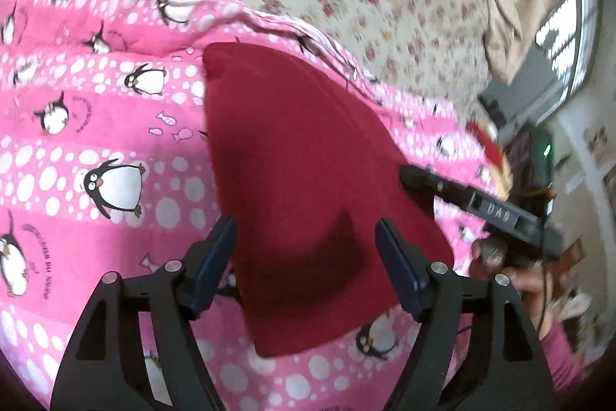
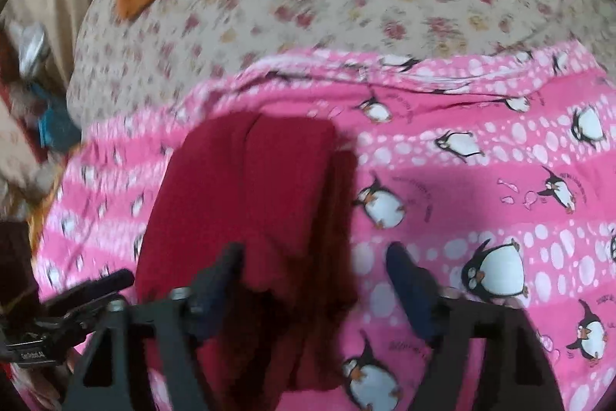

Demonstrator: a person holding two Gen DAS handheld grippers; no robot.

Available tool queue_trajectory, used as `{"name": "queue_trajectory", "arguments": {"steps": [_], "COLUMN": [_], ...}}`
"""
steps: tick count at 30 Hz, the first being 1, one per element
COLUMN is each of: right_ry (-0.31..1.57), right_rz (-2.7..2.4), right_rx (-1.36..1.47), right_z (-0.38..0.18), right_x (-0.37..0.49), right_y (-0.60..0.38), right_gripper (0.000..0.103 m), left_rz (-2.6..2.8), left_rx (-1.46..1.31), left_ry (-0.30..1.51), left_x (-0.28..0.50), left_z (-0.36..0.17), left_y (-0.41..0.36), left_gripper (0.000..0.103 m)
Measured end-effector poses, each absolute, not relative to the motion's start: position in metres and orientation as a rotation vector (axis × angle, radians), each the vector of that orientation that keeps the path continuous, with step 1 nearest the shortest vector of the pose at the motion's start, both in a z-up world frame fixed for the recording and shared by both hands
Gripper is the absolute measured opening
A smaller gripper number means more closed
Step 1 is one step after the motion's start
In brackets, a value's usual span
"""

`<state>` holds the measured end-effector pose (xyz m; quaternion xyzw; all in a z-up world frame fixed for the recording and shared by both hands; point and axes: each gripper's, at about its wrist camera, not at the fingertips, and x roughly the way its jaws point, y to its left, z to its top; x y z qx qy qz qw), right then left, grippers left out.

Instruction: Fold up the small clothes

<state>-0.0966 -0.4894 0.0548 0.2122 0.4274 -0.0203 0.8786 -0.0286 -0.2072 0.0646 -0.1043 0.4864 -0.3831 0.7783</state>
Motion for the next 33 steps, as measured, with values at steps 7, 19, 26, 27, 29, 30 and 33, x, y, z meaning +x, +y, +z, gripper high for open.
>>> {"name": "queue_trajectory", "arguments": {"steps": [7, 19, 26, 27, 29, 30, 33], "right_ry": [0.944, 0.947, 0.963, 0.969, 0.995, 0.999, 1.041], "right_rz": [0.073, 0.188, 0.272, 0.29, 0.312, 0.314, 0.241], "right_rx": [0.545, 0.616, 0.658, 0.663, 0.677, 0.68, 0.603], "right_z": [0.025, 0.022, 0.063, 0.066, 0.064, 0.06, 0.042], "right_x": [-0.069, -0.06, -0.107, -0.116, -0.139, -0.147, -0.167], "right_y": [-0.497, -0.484, -0.458, -0.452, -0.438, -0.432, -0.412], "right_gripper": [0.083, 0.05, 0.046, 0.046, 0.046, 0.046, 0.058], "left_rz": [-0.819, -0.877, -0.934, -0.932, -0.92, -0.889, -0.823], "left_rx": [-0.352, -0.317, -0.28, -0.275, -0.256, -0.225, -0.185], "left_ry": [1.176, 1.2, 1.227, 1.236, 1.243, 1.242, 1.236], "left_x": [0.002, 0.005, -0.05, -0.058, -0.074, -0.082, -0.095], "left_z": [0.029, 0.033, 0.067, 0.068, 0.064, 0.059, 0.047], "left_y": [-0.213, -0.222, -0.174, -0.168, -0.156, -0.151, -0.143], "left_gripper": [0.078, 0.069, 0.069, 0.069, 0.069, 0.069, 0.069]}}
